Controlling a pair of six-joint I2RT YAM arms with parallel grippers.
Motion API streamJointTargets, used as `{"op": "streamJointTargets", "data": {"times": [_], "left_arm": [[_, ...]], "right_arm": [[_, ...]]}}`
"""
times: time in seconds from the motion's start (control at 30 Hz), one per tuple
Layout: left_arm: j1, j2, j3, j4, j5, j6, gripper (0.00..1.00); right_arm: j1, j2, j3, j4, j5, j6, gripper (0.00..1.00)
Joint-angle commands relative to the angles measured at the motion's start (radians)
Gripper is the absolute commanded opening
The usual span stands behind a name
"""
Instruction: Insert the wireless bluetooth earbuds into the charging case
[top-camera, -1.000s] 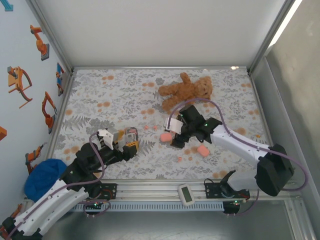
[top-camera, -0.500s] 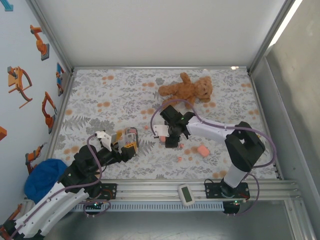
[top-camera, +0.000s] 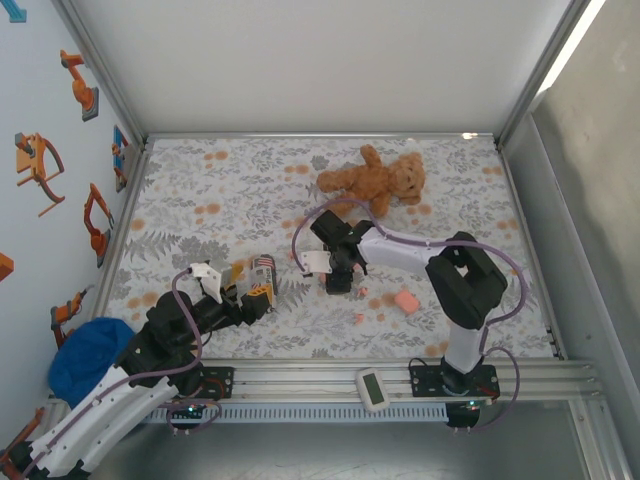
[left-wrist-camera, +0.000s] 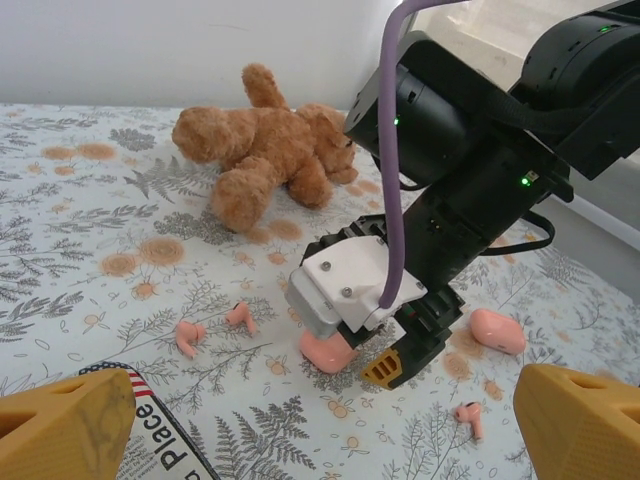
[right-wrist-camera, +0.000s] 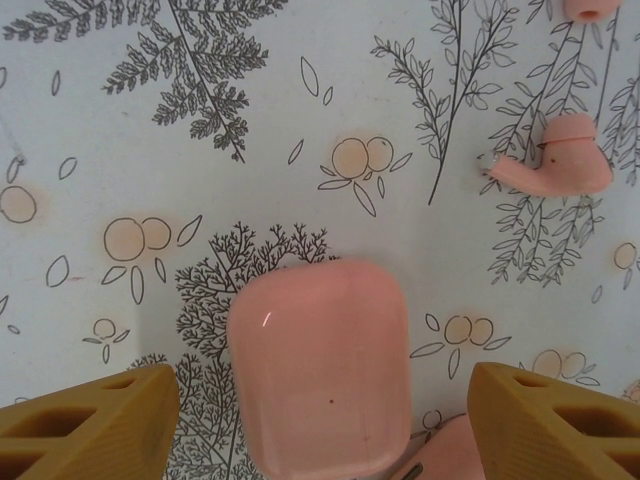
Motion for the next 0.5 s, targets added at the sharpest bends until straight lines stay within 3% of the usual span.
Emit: {"op": "streamJointTargets", "data": {"times": [0.0,0.27,0.47], "left_arm": [[-0.002,-0.011,0.002,-0.017,-0.004,-0.002,0.96],[-0.002,0.001,0.000,0.003,0.018,-0.001,0.96],[-0.002,0.009,0.003,0.013,0.031,0.001,0.96]], "right_arm": [[0.002,0.036,0.042,-0.058,0.005,-0.016,0.73],[-0.013,0.088,0.064,-0.084,-0.015,-0.003,0.62],[-0.025,0.107,0.069,-0.100,-0.013,0.011,0.47]]}}
